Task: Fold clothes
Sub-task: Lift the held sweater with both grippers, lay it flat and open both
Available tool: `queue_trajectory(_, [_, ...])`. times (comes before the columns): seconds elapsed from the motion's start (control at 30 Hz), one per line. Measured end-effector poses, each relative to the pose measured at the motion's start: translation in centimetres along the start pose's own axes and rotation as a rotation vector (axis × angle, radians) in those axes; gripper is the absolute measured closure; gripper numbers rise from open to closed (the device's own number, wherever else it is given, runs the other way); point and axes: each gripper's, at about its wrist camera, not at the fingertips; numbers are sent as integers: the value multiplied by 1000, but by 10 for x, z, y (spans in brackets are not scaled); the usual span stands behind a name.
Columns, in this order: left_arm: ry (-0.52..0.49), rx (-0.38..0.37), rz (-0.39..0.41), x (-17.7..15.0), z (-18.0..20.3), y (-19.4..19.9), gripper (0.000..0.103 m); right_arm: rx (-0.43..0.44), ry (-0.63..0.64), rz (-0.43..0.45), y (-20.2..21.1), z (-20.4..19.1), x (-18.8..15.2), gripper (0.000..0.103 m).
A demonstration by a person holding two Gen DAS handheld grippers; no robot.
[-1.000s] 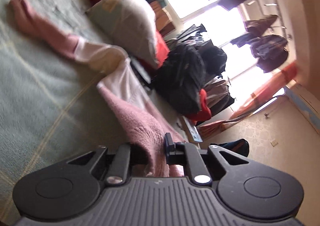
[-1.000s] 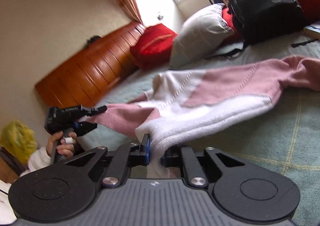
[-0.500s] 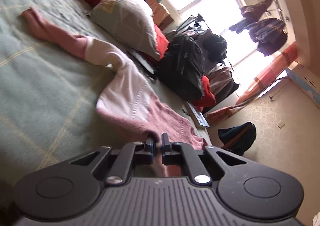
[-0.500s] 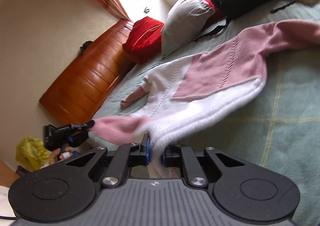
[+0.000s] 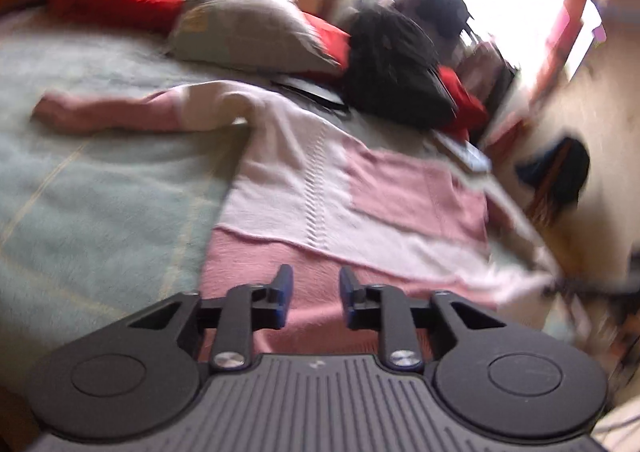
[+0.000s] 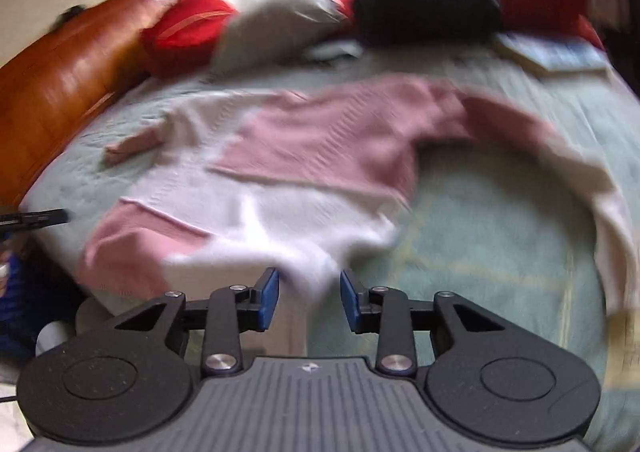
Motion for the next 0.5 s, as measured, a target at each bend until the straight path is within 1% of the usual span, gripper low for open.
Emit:
queue_trajectory(0.03, [-65, 1, -2, -2, 13, -2, 58, 1, 40, 11, 3, -10, 3, 58])
queue_trajectory(0.07, [-131, 2, -4, -4, 26, -3, 49, -16, 79, 15, 3, -19, 4, 55])
queue_trajectory(0.1, [-197, 6, -4, -8, 39, -4, 46, -34, 118, 18, 3, -27, 5, 53])
queue_trajectory(0.13, [-254, 6, -7, -13, 49, -4, 41, -52, 157, 22, 2, -36, 7, 53])
queue_trajectory(0.17, [-305, 3, -11, -18, 59, -5, 37, -51, 182, 25, 3, -42, 7, 53])
queue_trajectory(0.2, [-356, 0, -15, -23, 68, -5, 35, -20, 215, 30, 4, -49, 6, 53])
queue_trajectory(0.23, [-390, -11, -25, -28, 74, -6, 32, 37, 251, 35, 4, -57, 4, 53])
queue_trajectory(0.3, [-398, -36, -50, -33, 78, -7, 31, 183, 311, 14, -2, -76, 1, 53])
queue_trajectory(0.37, [-384, -48, -61, -36, 76, -5, 30, 293, 397, -41, -20, -101, -4, 54])
queue_trajectory(0.43, [-375, -51, -64, -39, 74, -2, 27, 349, 484, -105, -43, -122, -8, 54])
queue_trajectory(0.5, [-375, -50, -66, -42, 74, 2, 25, 364, 547, -137, -68, -136, -9, 54])
Point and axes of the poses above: each gripper's, at about its wrist camera, not at the fingertips, and y roughly against the way its jaws point, z to its right, x to its top, and after that the axes turned 2 degrees about x, right-handed
